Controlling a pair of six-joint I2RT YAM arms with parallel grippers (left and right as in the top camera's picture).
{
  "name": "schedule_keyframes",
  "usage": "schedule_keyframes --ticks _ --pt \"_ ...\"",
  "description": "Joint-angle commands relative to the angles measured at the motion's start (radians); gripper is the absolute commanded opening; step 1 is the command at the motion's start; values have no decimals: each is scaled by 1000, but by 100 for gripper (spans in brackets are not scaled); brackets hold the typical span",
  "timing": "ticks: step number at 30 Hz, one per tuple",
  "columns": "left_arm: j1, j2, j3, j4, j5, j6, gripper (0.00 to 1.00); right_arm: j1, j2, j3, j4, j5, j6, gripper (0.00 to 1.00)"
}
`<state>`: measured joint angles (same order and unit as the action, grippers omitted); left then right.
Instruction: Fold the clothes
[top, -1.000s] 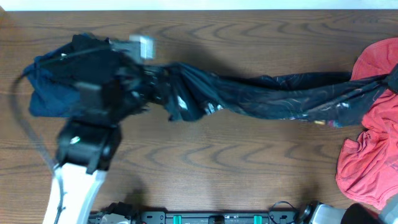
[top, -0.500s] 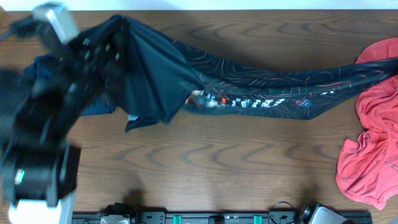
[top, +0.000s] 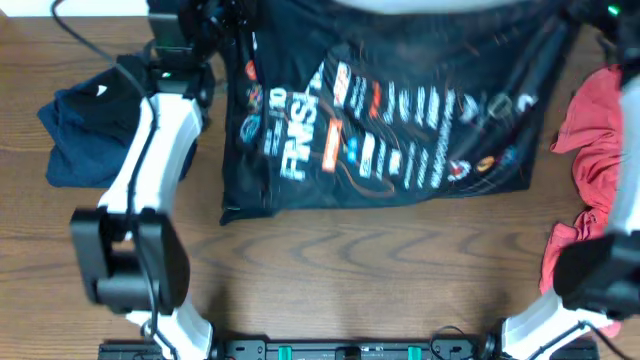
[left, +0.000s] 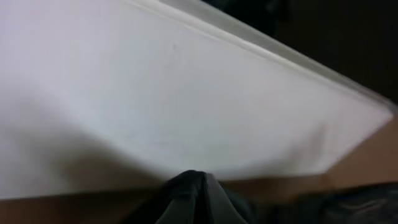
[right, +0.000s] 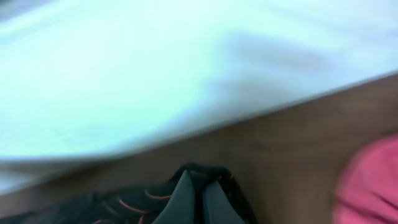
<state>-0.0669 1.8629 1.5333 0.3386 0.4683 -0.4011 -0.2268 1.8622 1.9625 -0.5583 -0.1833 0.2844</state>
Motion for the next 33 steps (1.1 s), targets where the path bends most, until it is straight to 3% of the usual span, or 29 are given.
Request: schedule_keyframes --ticks 1,4,8,11,14,18,23,29,33 --pt "18 11 138 61 -99 -79 6 25 2 11 99 37 161 1" --pt "37 15 268 60 -141 -50 6 18 0 61 182 63 182 1" --pt "77 15 493 -2 -140 -25 6 -8 0 210 124 120 148 1" --pt "103 15 669 -172 -100 15 6 -17 0 329 22 175 87 1" --pt "109 11 754 -411 56 30 6 -15 0 368 -82 203 1 2" --pt "95 5 763 -805 214 66 6 -14 3 357 -320 292 -39 1" --pt "63 9 730 -1344 214 296 6 -14 5 290 -559 341 -81 1" --pt "1 9 594 -1745 212 458 6 -18 5 152 -759 354 -91 1" --pt "-39 9 472 -1905 203 536 6 -23 5 55 -894 406 -51 1"
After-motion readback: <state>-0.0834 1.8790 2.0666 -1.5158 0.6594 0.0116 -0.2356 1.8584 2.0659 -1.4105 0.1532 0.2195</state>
